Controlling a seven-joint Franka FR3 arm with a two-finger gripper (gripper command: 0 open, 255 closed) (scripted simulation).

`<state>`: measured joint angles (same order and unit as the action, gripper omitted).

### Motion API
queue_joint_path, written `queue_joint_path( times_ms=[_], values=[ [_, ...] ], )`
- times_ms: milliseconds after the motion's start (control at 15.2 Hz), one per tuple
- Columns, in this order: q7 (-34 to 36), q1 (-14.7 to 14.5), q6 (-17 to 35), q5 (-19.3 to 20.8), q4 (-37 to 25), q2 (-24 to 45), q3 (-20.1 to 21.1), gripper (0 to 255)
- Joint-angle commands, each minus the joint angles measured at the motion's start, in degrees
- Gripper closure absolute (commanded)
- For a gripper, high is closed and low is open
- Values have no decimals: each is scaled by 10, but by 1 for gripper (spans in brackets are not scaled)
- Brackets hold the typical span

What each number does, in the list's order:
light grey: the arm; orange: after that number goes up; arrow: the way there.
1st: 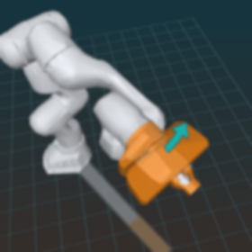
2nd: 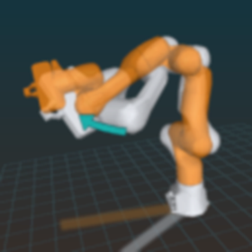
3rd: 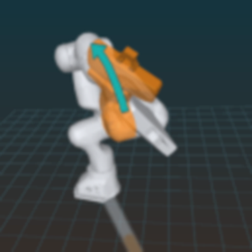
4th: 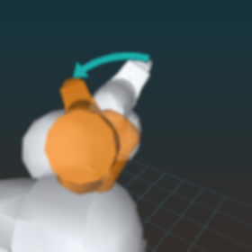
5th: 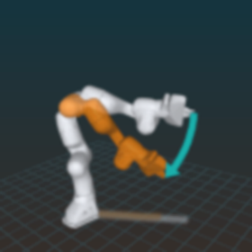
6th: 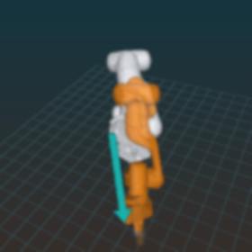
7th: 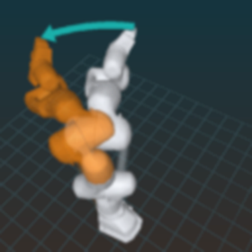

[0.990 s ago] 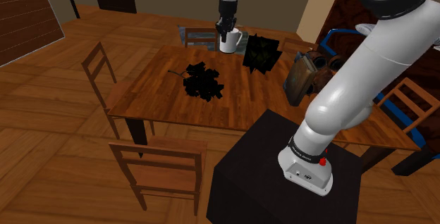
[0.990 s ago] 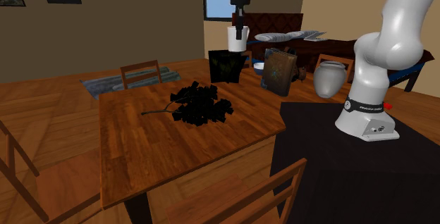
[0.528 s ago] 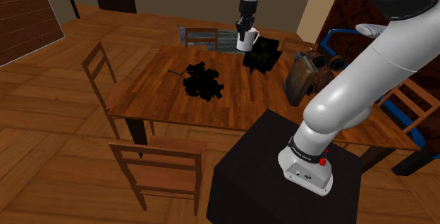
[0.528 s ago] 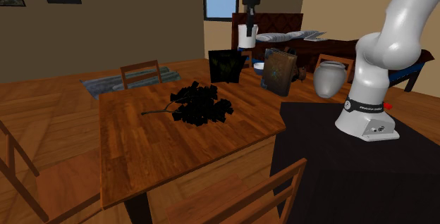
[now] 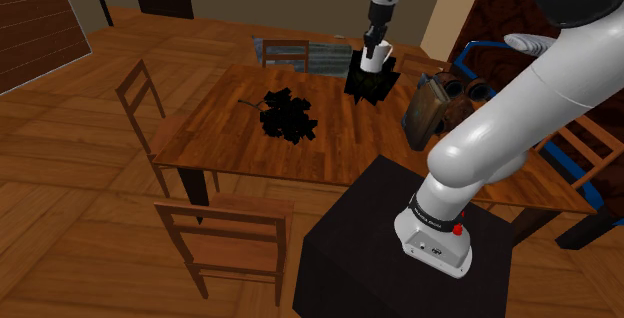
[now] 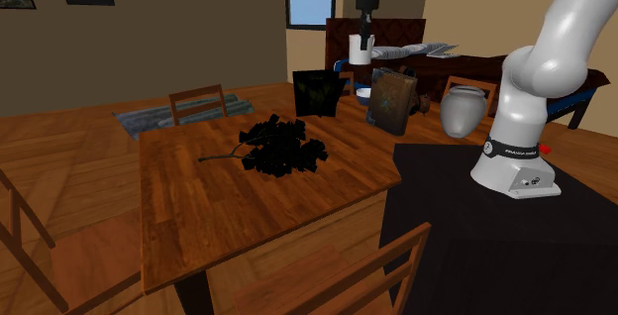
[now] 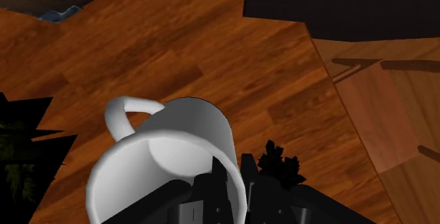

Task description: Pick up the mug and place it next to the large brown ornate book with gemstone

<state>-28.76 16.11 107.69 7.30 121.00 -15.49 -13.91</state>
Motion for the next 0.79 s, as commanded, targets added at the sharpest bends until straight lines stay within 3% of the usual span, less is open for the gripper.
queue_joint_path(
  times_ms=[0,528,726],
  values=[
    [-29,11,-1,4,-4,0,-18,255],
    [-155,56,5,9,-36,27,-101,255],
    [-154,57,28,9,-15,30,-102,255]
  ],
)
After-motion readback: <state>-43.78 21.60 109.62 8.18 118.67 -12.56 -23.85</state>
